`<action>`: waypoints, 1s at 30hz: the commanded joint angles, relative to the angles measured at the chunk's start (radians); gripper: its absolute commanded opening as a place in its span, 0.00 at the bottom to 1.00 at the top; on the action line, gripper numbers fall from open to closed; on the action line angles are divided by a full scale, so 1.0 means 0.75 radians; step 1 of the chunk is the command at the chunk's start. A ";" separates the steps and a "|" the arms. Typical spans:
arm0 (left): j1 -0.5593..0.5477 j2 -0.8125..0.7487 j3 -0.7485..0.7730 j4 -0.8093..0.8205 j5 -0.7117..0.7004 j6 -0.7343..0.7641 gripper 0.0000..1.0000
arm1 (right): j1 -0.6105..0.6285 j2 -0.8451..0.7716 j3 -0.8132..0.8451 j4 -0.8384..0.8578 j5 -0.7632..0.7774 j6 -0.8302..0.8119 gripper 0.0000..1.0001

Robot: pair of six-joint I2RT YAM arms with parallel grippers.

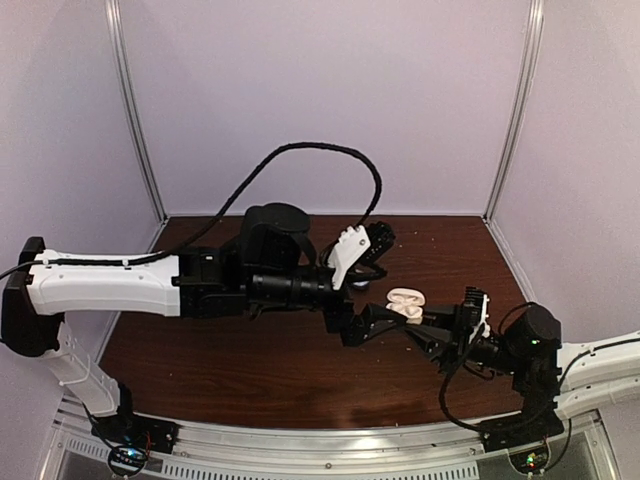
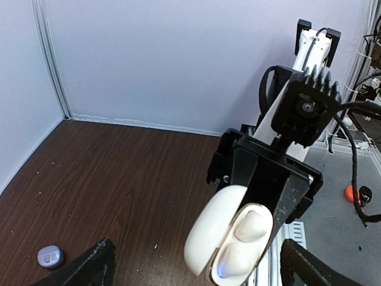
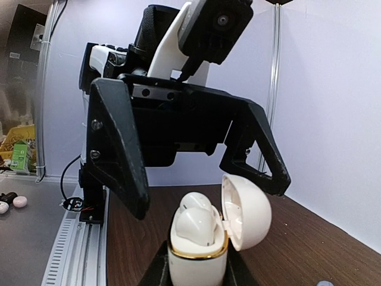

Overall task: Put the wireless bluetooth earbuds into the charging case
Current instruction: Adjust the right earbud in the right side groove of the charging case, then close the charging case with the earbuds inside.

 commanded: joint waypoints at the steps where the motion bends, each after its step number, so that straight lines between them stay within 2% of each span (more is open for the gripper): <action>1: 0.002 -0.108 -0.036 0.135 0.033 0.027 0.98 | -0.002 -0.023 0.000 0.045 -0.025 0.038 0.00; 7: 0.002 -0.064 0.020 0.117 0.062 0.022 0.98 | -0.002 -0.007 0.015 0.030 -0.041 0.029 0.00; 16: 0.002 0.057 0.150 -0.017 -0.077 0.010 0.98 | -0.002 0.006 0.042 0.011 -0.080 0.022 0.00; 22: 0.002 0.077 0.164 -0.095 -0.095 0.026 0.98 | -0.002 -0.007 0.044 -0.001 -0.082 0.027 0.00; 26: 0.002 0.060 0.165 -0.128 -0.019 0.073 0.98 | -0.002 -0.014 0.041 -0.004 -0.080 0.042 0.00; 30: 0.004 -0.011 0.155 -0.102 0.148 0.136 0.98 | -0.002 -0.006 0.026 -0.010 -0.079 0.063 0.00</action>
